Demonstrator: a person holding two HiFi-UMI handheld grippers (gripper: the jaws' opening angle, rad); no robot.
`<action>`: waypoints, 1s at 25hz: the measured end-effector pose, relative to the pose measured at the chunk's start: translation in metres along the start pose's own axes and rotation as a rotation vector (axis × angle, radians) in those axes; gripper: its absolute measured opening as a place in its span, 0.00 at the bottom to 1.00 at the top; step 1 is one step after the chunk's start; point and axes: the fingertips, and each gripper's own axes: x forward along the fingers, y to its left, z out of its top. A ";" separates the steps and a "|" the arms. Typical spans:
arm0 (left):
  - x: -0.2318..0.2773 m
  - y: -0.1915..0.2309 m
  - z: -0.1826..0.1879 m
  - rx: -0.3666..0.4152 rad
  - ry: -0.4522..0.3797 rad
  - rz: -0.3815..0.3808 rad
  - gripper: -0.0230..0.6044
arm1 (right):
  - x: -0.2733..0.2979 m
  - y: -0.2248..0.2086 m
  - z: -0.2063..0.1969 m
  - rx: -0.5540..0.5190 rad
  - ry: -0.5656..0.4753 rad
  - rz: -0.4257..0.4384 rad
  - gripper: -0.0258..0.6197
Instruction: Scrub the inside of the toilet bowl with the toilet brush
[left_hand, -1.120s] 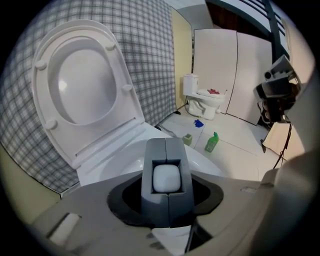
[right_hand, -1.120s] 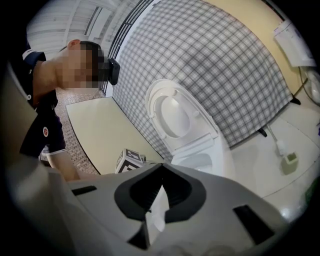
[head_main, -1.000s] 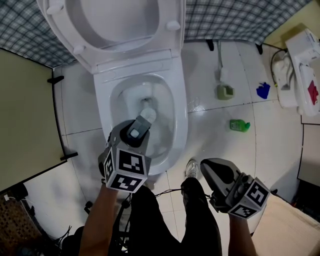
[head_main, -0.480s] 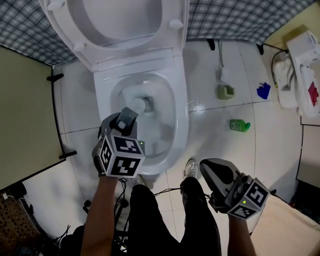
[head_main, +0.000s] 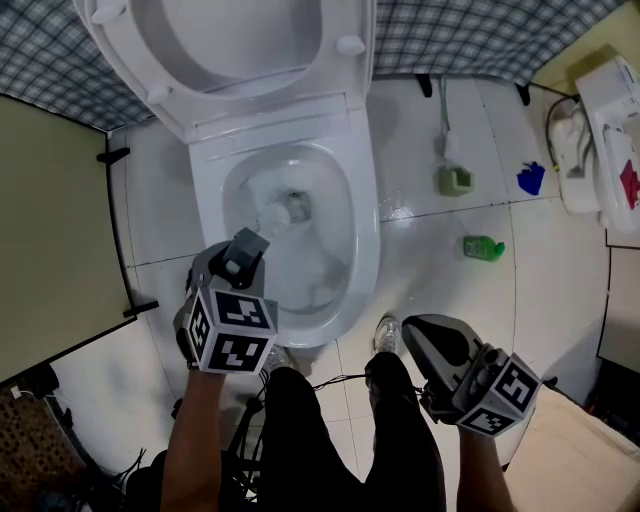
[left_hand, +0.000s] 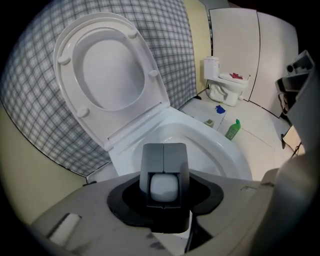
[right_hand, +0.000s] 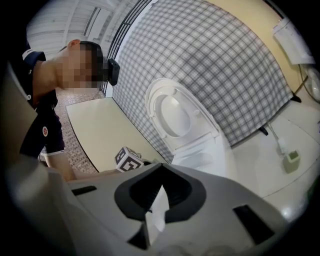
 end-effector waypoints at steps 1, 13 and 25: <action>-0.008 0.003 -0.002 0.004 0.006 0.002 0.33 | 0.002 0.002 0.001 0.001 -0.005 0.006 0.04; 0.032 -0.007 -0.033 0.027 0.129 -0.094 0.33 | 0.000 0.001 -0.002 -0.010 0.005 -0.004 0.04; -0.033 -0.014 -0.072 0.212 0.235 -0.142 0.33 | 0.012 0.020 0.004 -0.026 0.000 0.051 0.04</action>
